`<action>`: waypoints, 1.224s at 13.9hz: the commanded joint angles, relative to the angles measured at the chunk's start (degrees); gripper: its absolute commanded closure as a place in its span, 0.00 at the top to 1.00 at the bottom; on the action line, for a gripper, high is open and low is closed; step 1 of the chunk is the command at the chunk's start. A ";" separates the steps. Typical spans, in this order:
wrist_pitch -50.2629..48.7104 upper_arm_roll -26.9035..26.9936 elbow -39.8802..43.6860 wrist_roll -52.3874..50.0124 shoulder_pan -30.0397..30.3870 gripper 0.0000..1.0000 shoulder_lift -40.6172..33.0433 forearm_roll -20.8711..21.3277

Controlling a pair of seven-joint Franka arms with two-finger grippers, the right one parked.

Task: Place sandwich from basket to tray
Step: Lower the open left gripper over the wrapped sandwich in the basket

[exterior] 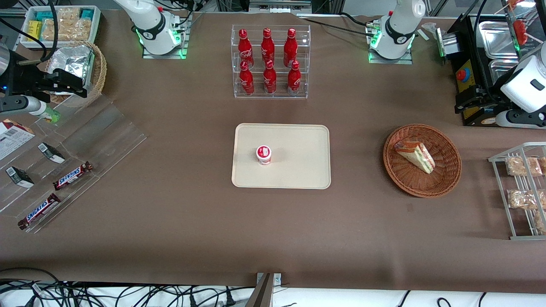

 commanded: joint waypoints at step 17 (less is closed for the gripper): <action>38.35 0.34 -30.10 -37.42 0.56 1.00 5.21 7.19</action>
